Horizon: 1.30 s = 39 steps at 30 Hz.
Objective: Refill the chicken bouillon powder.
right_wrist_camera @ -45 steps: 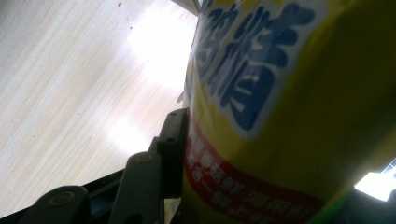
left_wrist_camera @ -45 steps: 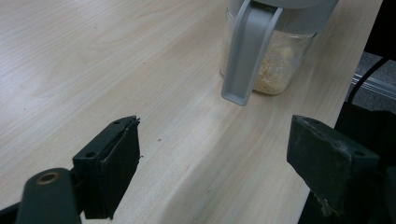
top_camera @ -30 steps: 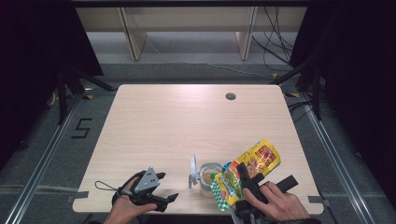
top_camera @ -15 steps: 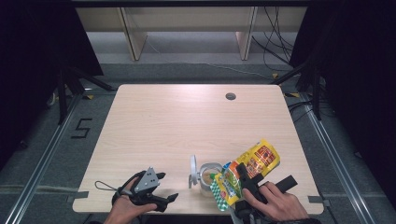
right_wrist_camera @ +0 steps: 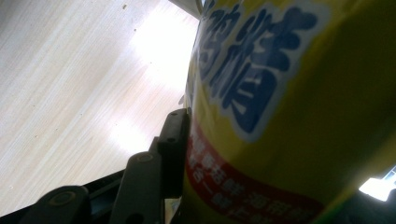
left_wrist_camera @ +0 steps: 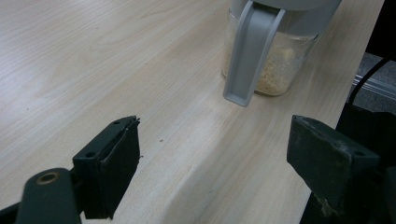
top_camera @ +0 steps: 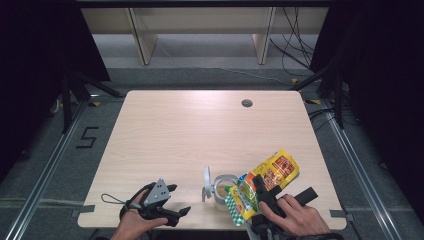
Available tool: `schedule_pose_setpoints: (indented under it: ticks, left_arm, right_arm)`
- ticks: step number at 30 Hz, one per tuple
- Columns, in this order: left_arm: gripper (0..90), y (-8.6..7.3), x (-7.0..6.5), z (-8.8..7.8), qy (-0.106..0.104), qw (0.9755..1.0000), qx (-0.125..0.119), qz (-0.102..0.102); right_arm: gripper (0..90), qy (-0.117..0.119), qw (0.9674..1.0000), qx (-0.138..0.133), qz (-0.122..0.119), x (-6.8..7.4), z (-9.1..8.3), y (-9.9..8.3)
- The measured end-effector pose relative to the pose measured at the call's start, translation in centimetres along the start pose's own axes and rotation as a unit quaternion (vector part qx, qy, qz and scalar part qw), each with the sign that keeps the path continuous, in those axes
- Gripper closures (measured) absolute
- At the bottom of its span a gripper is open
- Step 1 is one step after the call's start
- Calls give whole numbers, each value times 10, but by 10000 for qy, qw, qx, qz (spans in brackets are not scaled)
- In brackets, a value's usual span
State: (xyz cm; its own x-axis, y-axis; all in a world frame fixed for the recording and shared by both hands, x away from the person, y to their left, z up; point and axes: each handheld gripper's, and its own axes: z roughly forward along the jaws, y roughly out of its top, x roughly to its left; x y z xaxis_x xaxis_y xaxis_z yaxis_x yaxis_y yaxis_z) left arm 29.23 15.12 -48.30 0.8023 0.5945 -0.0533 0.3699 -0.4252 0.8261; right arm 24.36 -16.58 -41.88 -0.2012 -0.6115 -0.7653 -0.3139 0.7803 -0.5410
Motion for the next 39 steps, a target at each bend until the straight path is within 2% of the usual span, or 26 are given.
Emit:
schedule_pose_setpoints:
  ticks: [2,3,5,6,7,11,14,15,17,18,19,22,26,27,28,29,30,31,32,33,34,35,36,37,38,39]
  left_arm:
    - [168,0,0,0,2,10000,0,-5]
    - [168,0,1,-1,11,10000,46,42]
    - [168,0,1,0,-20,10000,26,45]
    - [168,0,1,0,-20,9999,35,114]
    - [168,0,2,0,-26,9998,35,185]
    - [168,1,3,-1,-1,9997,97,214]
    - [168,1,3,-1,-8,9997,91,215]
    - [168,1,3,-1,6,9997,98,210]
    - [168,0,1,0,16,9999,100,44]
    - [168,0,1,0,17,10000,83,35]
    - [168,0,0,0,11,10000,71,21]
    - [168,-1,1,2,-44,10000,0,31]
    - [168,-1,1,2,-19,10000,30,59]
    - [168,-1,1,2,-39,10000,-21,30]
    - [168,-1,1,2,-38,10000,-12,29]
    - [168,-1,1,2,-30,10000,27,32]
    - [168,0,1,2,-16,10000,37,64]
    - [168,0,2,1,-21,9999,57,119]
    - [168,0,1,1,-18,10000,35,32]
    - [168,-1,1,1,-26,10000,15,41]
    - [168,-1,1,1,-9,10000,8,36]
    - [168,-1,1,1,9,10000,1,39]
    - [168,-1,0,1,14,10000,0,17]
    - [168,-1,0,1,-3,10000,23,24]
    - [168,-1,0,1,-5,10000,24,25]
    - [167,-1,1,2,-33,10000,0,50]
  right_arm:
    - [611,-10,9999,-38,-122,-2,1,-1]
    - [611,-120,9998,-16,-129,-1,0,-1]
    - [612,-127,9998,-34,-171,-2,1,-2]
    - [612,-7,9998,-45,-177,-3,1,-2]
    - [612,22,10000,5,-18,-1,0,-2]
    - [612,30,10000,2,-55,-2,1,-2]
    - [613,53,10000,-4,-52,-3,1,-1]
    - [613,-54,10000,6,-66,-2,1,-1]
    - [614,-52,10000,11,-73,-3,1,-2]
    - [613,-50,10000,4,-63,-3,1,-2]
    - [614,69,10000,-15,-44,-3,2,-2]
    - [614,56,10000,-14,-49,-3,1,-2]
    - [618,62,10000,-30,-66,-4,1,-3]
    - [618,-25,9999,6,-117,-4,1,-3]
    - [619,73,9999,4,-124,-4,1,-3]
    - [619,96,9995,19,-301,-7,1,-3]
    - [619,-34,9996,18,-287,-6,1,-3]
    - [619,-38,9999,-25,-135,-5,1,-3]
    - [619,-37,9999,-31,-100,-4,2,-2]
    - [620,-50,9999,-34,-94,-5,1,-2]
    - [620,58,9999,-60,-94,-6,2,-3]
    - [619,-47,9999,-43,-87,-6,1,-3]
    - [620,41,9998,-89,-195,-8,2,-4]
    - [620,42,10000,-37,-58,-6,1,-4]
    - [620,44,10000,-37,-78,-7,1,-4]
    - [620,-70,9999,-39,-81,-6,1,-4]
